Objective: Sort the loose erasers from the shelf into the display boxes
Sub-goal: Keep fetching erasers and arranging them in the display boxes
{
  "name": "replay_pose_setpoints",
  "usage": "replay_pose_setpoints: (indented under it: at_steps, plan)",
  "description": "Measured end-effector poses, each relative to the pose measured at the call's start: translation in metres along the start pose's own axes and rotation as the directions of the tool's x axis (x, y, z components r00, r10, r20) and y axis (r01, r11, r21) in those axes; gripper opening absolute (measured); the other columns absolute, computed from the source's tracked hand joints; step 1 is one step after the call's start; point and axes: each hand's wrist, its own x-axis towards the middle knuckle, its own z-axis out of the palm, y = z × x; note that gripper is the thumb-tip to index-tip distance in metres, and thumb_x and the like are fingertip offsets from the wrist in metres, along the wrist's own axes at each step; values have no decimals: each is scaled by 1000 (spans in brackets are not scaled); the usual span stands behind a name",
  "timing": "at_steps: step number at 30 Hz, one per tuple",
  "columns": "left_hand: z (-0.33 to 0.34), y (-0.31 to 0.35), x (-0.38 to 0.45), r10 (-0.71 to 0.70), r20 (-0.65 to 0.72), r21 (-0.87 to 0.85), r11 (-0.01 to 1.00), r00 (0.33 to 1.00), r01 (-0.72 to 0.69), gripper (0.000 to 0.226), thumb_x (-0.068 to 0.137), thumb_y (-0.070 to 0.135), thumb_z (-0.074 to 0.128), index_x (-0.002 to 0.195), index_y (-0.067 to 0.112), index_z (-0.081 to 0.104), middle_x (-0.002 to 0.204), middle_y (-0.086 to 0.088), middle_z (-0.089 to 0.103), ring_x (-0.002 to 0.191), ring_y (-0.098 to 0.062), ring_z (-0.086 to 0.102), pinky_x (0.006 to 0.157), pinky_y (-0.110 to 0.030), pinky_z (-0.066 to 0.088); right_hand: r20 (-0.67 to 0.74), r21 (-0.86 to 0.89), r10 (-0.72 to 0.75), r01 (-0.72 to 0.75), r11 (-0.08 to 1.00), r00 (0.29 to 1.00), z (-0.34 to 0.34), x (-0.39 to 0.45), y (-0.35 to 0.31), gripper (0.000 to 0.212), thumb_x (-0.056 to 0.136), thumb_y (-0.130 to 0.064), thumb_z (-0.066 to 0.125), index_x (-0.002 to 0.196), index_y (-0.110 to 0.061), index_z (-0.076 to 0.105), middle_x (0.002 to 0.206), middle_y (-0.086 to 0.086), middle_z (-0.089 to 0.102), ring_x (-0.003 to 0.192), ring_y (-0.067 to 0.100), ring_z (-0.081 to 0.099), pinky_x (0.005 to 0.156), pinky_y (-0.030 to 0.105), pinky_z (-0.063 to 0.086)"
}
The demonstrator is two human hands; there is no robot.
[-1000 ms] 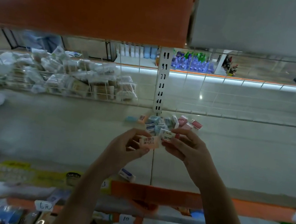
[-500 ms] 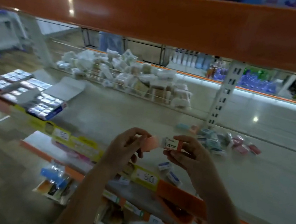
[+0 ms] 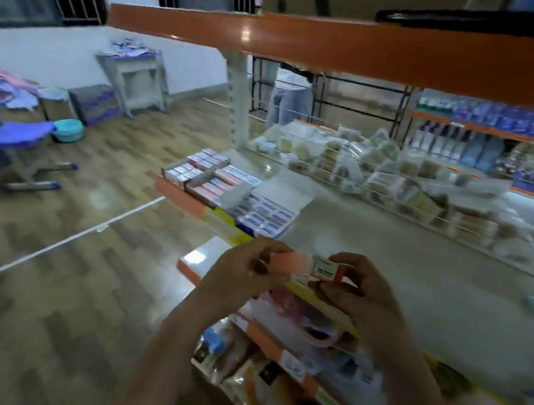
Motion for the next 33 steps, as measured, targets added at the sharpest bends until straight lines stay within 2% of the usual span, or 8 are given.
replay_pose_setpoints:
  at_steps: [4, 7, 10, 15, 19, 23, 29, 33]
  plan:
    - [-62, -29, 5, 45, -64, 118, 992, 997, -37, 33, 78, 21, 74, 101, 42, 64, 99, 17, 62, 72, 3, 58, 62, -10, 44, -17, -167, -23, 19, 986, 1000, 56, 27, 6, 33, 77, 5, 69, 91, -21, 54, 92, 5, 66, 85, 19, 67, 72, 30, 54]
    - [-100, -50, 12, 71, -68, 180, 982, 995, -58, 33, 78, 31, 71, 97, 56, 61, 98, 24, 57, 76, 2, 57, 68, -7, 42, -16, -308, -52, 44, 950, 999, 89, 51, 10, 32, 76, -6, 73, 89, -28, 53, 83, -5, 64, 71, -2, 61, 64, 15, 50]
    - [-134, -73, 28, 82, -71, 237, 969, 994, -63, 37, 78, 34, 69, 97, 63, 57, 100, 30, 54, 80, 1, 55, 68, -6, 41, -8, -370, -89, 80, 926, 996, 118, 82, 16, 29, 77, -10, 73, 88, -27, 52, 81, -9, 61, 67, -6, 57, 59, 8, 43]
    - [-190, -107, 67, 90, -53, 249, 966, 995, -75, 29, 78, 39, 67, 104, 52, 60, 102, 27, 56, 84, -1, 57, 68, -12, 46, -19, -412, -141, 120, 903, 990, 167, 147, 24, 28, 78, -7, 72, 91, -22, 53, 86, -6, 61, 83, 9, 60, 70, 20, 48]
    - [-239, -123, 115, 107, -36, 228, 969, 994, -96, 29, 79, 31, 71, 99, 50, 59, 100, 21, 56, 84, 0, 57, 68, -16, 46, -12, -474, -178, 151, 867, 984, 205, 207, 25, 27, 77, -18, 73, 87, -31, 52, 88, -9, 61, 80, 1, 58, 62, 11, 43]
    - [-285, -134, 164, 117, -31, 197, 974, 993, -109, 30, 80, 24, 73, 96, 46, 59, 98, 16, 57, 75, 5, 57, 60, -10, 44, 3, -570, -207, 171, 804, 978, 241, 266, 27, 27, 76, -18, 75, 96, -20, 57, 95, 0, 58, 83, 10, 57, 66, 13, 42]
    - [-339, -165, 216, 77, -11, 181, 981, 997, -74, 28, 80, 24, 72, 96, 45, 60, 99, 10, 62, 77, -3, 59, 66, -30, 53, 17, -745, -169, 125, 655, 985, 285, 330, 50, 28, 79, -22, 70, 104, -17, 58, 102, 0, 54, 87, 10, 51, 78, 23, 43]
    - [-361, -187, 246, 94, 56, 169, 980, 994, -102, 26, 79, 25, 72, 98, 39, 62, 99, 5, 62, 75, -1, 59, 63, -19, 50, -42, -836, -157, 51, 546, 987, 302, 358, 68, 28, 80, -28, 68, 105, -20, 56, 104, -5, 54, 92, 8, 45, 75, 21, 34]
